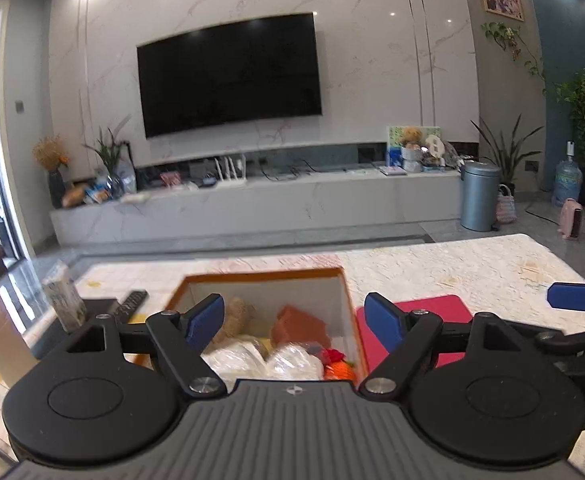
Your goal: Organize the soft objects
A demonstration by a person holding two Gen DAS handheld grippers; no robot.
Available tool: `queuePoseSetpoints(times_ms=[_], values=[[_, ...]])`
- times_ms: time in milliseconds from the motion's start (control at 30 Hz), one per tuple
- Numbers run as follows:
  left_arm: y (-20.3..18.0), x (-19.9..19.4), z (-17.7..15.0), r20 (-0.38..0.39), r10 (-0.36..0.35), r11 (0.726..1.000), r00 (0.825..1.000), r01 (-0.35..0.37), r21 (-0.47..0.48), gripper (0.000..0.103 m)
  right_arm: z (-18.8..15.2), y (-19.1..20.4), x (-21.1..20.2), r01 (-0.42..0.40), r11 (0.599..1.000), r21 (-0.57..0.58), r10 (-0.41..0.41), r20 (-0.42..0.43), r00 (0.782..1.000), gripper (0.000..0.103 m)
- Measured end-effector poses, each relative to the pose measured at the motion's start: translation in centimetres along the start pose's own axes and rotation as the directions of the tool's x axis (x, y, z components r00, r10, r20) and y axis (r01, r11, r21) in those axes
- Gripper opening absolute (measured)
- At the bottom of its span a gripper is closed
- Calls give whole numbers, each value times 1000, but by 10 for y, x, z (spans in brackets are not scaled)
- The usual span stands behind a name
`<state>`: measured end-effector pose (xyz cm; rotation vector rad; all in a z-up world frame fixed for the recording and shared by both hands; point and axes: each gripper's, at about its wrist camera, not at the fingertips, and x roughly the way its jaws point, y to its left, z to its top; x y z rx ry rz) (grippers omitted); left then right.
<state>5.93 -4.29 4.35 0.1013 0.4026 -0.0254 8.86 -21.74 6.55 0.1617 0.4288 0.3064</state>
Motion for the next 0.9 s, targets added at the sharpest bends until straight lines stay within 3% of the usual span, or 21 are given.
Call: queuePoseSetpoints(times_ms=[900], values=[[-6, -4, -3, -9, -24, 1000, 1000, 24, 16, 93, -8, 10, 13, 2, 997, -77, -6, -54, 999, 100]])
